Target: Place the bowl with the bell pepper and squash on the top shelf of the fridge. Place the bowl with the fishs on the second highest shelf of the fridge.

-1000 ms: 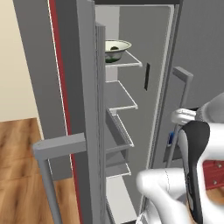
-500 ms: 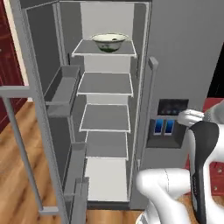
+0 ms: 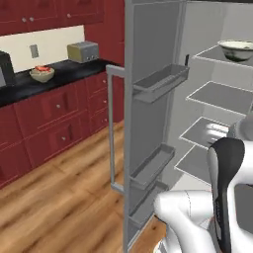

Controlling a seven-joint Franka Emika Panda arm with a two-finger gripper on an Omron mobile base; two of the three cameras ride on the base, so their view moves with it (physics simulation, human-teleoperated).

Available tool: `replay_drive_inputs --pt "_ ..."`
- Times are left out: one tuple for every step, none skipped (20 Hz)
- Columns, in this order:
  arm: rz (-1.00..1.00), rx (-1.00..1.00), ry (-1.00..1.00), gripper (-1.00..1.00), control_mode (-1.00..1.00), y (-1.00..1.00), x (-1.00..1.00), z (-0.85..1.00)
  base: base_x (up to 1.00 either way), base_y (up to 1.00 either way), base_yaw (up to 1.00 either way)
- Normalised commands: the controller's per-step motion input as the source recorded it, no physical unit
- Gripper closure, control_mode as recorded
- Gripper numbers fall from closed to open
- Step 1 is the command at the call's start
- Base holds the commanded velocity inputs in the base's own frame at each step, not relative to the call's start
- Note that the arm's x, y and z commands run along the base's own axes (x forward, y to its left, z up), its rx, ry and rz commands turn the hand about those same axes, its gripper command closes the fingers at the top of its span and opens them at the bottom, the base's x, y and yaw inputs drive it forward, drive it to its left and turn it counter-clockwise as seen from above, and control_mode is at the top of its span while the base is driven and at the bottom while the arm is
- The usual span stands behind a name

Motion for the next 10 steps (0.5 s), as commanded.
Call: replay_drive_inputs --pt "0.00 0.00 0.00 -1.00 1.00 0.00 0.00 0.00 -0.06 0.00 1.00" --pt "0.00 0.00 0.00 -1.00 1.00 0.00 0.00 0.00 -0.05 0.00 1.00" --pt "0.00 0.00 0.00 -1.00 1.00 0.00 0.00 0.00 -0.05 0.00 1.00" --pt "0.00 0.00 0.00 -1.00 1.00 0.00 0.00 0.00 -0.05 0.00 1.00" --pt "0.00 0.00 0.00 -1.00 1.00 0.00 0.00 0.00 -0.05 0.00 1.00" --pt "0.00 0.00 0.00 -1.00 1.00 0.00 0.00 0.00 -0.06 0.00 1.00" --pt "0.00 0.00 0.00 -1.00 1.00 0.00 0.00 0.00 -0.06 0.00 1.00" --pt "0.00 0.00 0.00 -1.00 1.00 0.00 0.00 0.00 -0.06 0.00 1.00" --pt "0.00 0.00 0.00 -1.00 1.00 0.00 0.00 0.00 -0.09 0.00 1.00" --pt "0.00 0.00 0.00 -1.00 1.00 0.00 0.00 0.00 -0.16 0.10 1.00"
